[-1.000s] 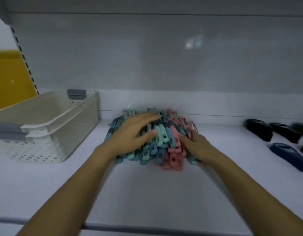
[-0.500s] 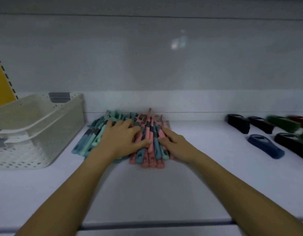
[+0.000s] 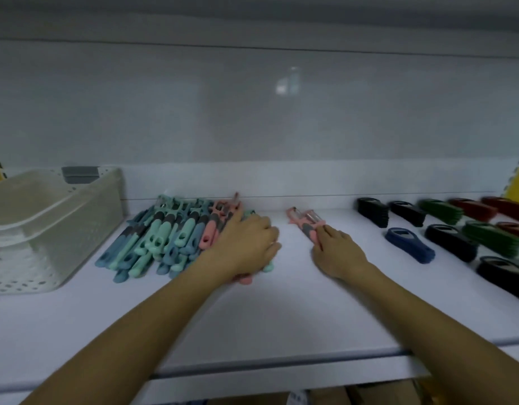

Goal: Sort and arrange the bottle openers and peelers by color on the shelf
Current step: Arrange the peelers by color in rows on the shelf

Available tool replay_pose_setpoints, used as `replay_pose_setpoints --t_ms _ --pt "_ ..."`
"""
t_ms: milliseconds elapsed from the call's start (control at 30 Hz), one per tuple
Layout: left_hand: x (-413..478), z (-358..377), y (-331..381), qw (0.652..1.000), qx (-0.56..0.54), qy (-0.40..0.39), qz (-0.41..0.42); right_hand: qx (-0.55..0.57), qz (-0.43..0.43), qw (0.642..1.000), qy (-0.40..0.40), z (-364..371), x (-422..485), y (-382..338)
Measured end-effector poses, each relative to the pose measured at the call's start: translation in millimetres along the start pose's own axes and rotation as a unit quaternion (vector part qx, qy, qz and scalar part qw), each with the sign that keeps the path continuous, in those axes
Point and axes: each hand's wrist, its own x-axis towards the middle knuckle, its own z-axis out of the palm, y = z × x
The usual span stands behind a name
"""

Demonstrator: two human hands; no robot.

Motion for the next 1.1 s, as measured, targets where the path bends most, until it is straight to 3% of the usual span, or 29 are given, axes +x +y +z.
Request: replay_pose_setpoints --t_ms 200,400,567,733,967,1100 --pt "56.2 11.1 54.6 0.989 -0.125 -0.08 0.018 0.064 -0.009 0.996 0.058 -0.2 -8.6 18.1" --pt "57.5 35.4 54.8 0.981 -0.185 -0.031 0.039 0.14 0.008 0.99 0.002 -16.0 -14.9 28.2" --pt "64.0 43.3 51.9 0.972 -0.219 -0.042 0.07 0.089 0.032 0.995 -0.024 -11.5 -8.2 27.9" --pt "67.8 42.0 56.6 0.957 -0.278 -0.054 0.07 0.131 0.036 0.99 0.036 -14.1 -17.3 31.4" --pt "75.2 42.7 65.8 0.954 -0.287 -0.047 0.07 0.092 0.03 0.995 -0.006 -3.1 -4.8 41.7" --pt "74.6 43.4 66.4 0.979 -0.189 -0.023 0.073 0.061 0.068 0.996 -0.024 -1.5 -3.2 43.7"
